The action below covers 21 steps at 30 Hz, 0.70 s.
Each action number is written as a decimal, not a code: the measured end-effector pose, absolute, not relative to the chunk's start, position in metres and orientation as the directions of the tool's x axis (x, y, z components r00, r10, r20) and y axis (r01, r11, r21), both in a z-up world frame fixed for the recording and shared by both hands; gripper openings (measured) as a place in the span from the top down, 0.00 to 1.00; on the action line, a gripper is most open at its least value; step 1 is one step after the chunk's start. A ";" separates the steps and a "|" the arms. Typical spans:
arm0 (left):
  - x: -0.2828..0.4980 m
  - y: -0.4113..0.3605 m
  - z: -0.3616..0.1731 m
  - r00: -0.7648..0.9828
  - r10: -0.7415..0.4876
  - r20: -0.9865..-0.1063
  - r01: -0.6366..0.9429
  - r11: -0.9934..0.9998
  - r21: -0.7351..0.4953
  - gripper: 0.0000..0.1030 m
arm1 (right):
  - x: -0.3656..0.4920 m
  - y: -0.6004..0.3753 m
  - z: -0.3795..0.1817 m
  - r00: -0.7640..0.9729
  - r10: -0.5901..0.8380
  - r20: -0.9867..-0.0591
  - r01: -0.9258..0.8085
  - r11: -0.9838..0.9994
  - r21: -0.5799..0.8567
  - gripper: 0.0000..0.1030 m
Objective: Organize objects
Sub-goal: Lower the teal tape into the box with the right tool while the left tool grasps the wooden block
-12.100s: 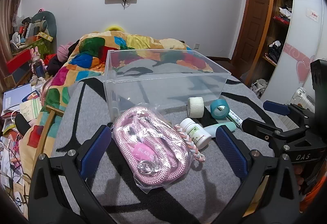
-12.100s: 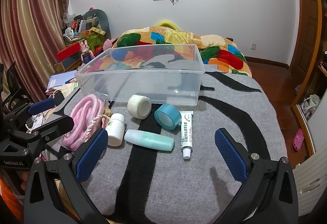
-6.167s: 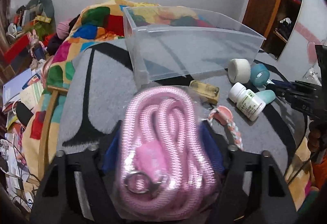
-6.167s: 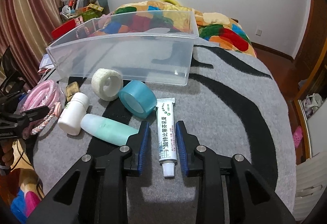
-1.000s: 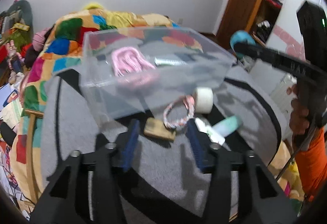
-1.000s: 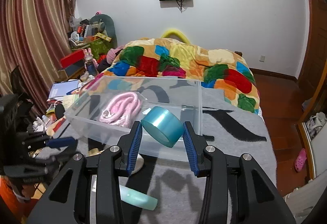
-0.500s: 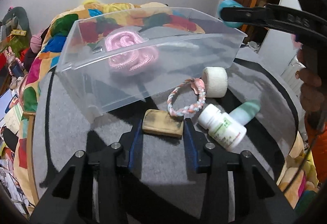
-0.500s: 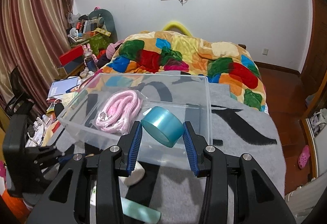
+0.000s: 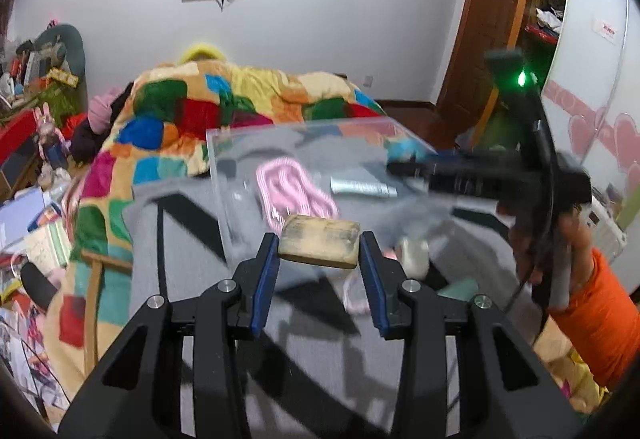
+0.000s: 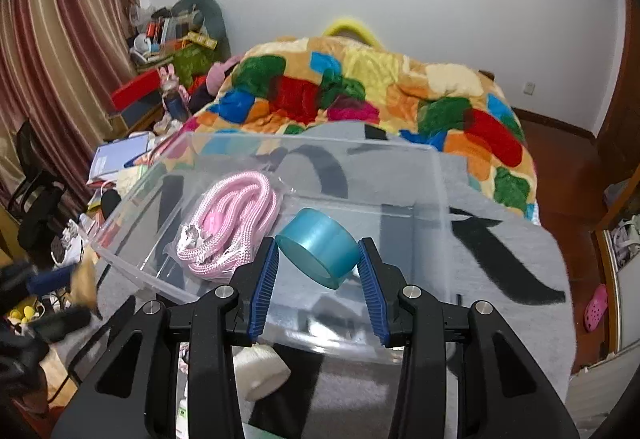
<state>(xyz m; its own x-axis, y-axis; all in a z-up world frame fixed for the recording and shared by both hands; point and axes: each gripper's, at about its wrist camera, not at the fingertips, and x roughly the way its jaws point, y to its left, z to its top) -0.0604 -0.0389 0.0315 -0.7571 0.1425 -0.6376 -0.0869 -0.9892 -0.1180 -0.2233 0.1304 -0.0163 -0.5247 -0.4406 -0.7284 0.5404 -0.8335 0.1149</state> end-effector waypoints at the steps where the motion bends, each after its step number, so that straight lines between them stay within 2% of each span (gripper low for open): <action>1: -0.068 -0.039 0.034 -0.757 0.136 -0.639 -0.082 -0.990 -0.114 0.61 | -0.225 0.128 -0.019 -0.518 -0.436 -0.736 0.542 -0.833 0.112 0.64; 8: -0.116 -0.035 0.022 -0.721 0.096 -0.686 -0.046 -0.995 -0.092 0.61 | -0.229 0.113 -0.031 -0.465 -0.431 -0.773 0.572 -0.813 0.109 0.63; 14: -0.128 -0.033 0.004 -0.680 0.113 -0.725 -0.043 -0.993 -0.114 0.61 | -0.225 0.116 -0.032 -0.444 -0.472 -0.762 0.572 -0.803 0.164 0.62; 16: -0.127 -0.034 0.002 -0.685 0.114 -0.720 -0.041 -0.992 -0.117 0.61 | -0.223 0.118 -0.031 -0.444 -0.478 -0.758 0.571 -0.803 0.172 0.58; 21: -0.123 -0.033 0.005 -0.687 0.119 -0.717 -0.049 -0.992 -0.118 0.61 | -0.211 0.125 -0.024 -0.465 -0.489 -0.738 0.575 -0.800 0.168 0.57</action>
